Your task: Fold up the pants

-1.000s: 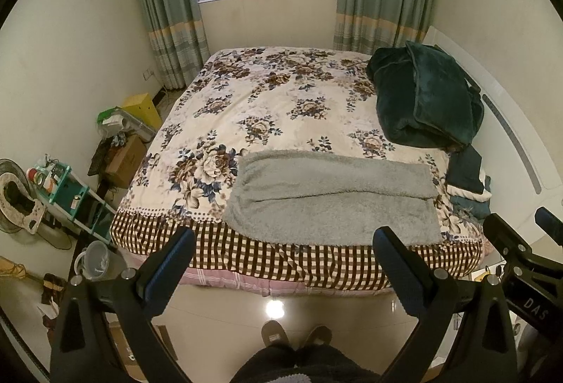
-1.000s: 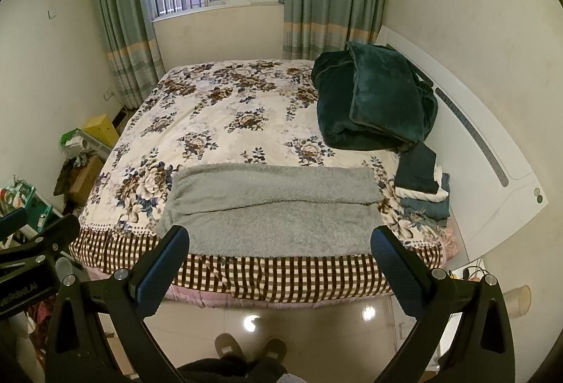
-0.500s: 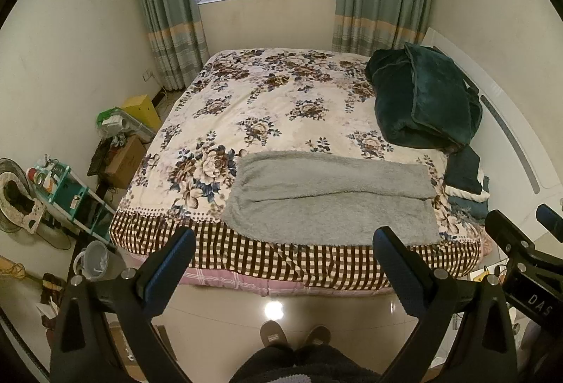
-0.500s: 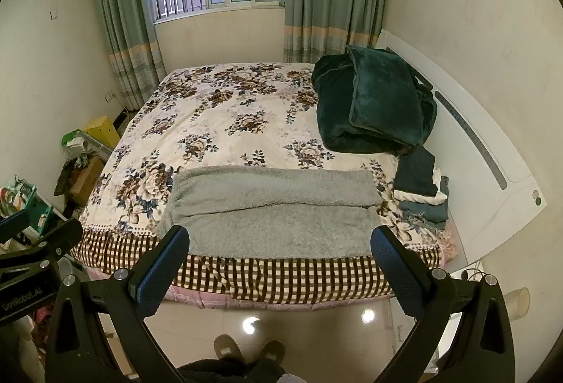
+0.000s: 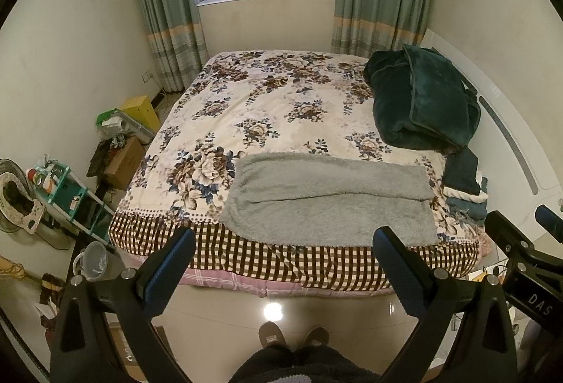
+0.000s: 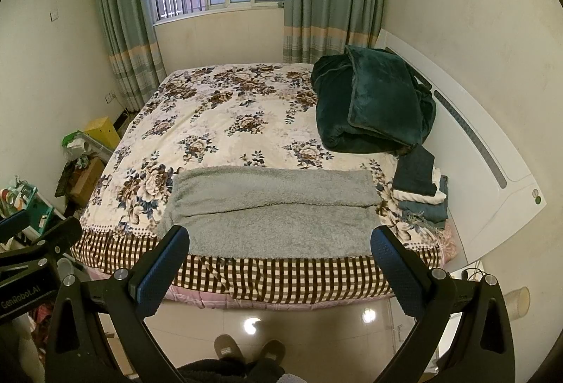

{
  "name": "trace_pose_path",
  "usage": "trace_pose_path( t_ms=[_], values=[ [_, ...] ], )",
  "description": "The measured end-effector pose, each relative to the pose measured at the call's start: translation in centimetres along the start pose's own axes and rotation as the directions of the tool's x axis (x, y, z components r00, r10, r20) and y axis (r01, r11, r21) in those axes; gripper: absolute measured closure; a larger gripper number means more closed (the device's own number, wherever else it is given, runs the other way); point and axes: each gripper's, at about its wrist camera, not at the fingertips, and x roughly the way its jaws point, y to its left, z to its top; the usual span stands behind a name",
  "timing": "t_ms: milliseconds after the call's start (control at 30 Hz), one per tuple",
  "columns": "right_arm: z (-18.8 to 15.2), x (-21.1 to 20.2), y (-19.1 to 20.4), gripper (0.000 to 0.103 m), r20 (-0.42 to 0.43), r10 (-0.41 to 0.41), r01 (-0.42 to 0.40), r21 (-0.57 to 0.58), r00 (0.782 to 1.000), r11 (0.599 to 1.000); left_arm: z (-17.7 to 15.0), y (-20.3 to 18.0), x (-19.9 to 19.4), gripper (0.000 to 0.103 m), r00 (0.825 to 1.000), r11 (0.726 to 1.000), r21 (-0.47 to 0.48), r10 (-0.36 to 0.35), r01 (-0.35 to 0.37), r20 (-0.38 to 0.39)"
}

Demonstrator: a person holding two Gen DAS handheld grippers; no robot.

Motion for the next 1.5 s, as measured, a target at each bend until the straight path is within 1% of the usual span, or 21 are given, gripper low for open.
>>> trace_pose_path(
  t_ms=[400, 667, 800, 867, 967, 1067, 1100, 1200, 1267, 1433, 1500],
  values=[
    [-0.2, 0.0, 0.1, 0.0, 0.001, 0.001, -0.001, -0.001, 1.0, 1.0, -0.3, 0.0, -0.1, 0.0, 1.0, 1.0, -0.001, 0.001, -0.001, 0.003],
    [0.2, -1.0, 0.2, 0.0, -0.005, 0.008, -0.008, -0.004, 1.0, 1.0, -0.4, 0.2, -0.1, 0.0, 1.0, 1.0, -0.001, 0.001, -0.001, 0.005],
    [0.8, -0.9, 0.0, 0.0, -0.013, 0.018, -0.018, 0.002, 1.0, 1.0, -0.1, -0.6, 0.3, 0.0, 1.0, 1.0, -0.004, 0.019, -0.019, 0.003],
    [1.0, -0.5, -0.5, 0.0, -0.016, 0.021, -0.021, 0.014, 1.0, 1.0, 0.3, -1.0, 0.9, 0.0, 0.998, 0.999, -0.01, 0.052, -0.052, 0.024],
    [1.3, 1.8, -1.6, 0.0, -0.018, 0.006, -0.005, 0.042, 1.0, 0.999, 1.1, -1.4, 2.9, 0.0, 0.996, 0.996, -0.028, 0.082, -0.081, 0.029],
    [1.9, 4.8, -3.4, 0.0, -0.035, -0.011, 0.013, 0.075, 0.999, 0.997, 2.4, -2.1, 5.8, 0.0, 0.991, 0.991, -0.038, 0.13, -0.128, 0.042],
    [2.3, 6.0, -4.0, 0.0, -0.043, -0.013, 0.017, 0.086, 0.999, 0.996, 2.9, -2.6, 7.0, 0.0, 0.988, 0.988, -0.035, 0.15, -0.148, 0.035],
    [3.6, 9.7, -6.1, 0.0, -0.066, -0.004, 0.011, 0.108, 0.998, 0.994, 4.3, -3.7, 10.3, 0.0, 0.988, 0.988, -0.024, 0.153, -0.152, 0.01],
    [4.5, 12.3, -7.2, 0.0, -0.074, -0.02, 0.028, 0.113, 0.997, 0.993, 5.5, -4.4, 12.9, 0.0, 0.989, 0.989, -0.011, 0.15, -0.15, -0.014],
    [7.9, 20.2, -9.7, 0.0, -0.11, -0.038, 0.054, 0.149, 0.993, 0.987, 8.8, -6.2, 19.7, 0.0, 0.983, 0.986, 0.006, 0.168, -0.168, -0.07],
    [9.1, 23.4, -10.9, 0.0, -0.12, -0.046, 0.066, 0.164, 0.992, 0.984, 10.4, -6.8, 23.2, 0.0, 0.98, 0.985, 0.008, 0.17, -0.17, -0.103]
  ],
)
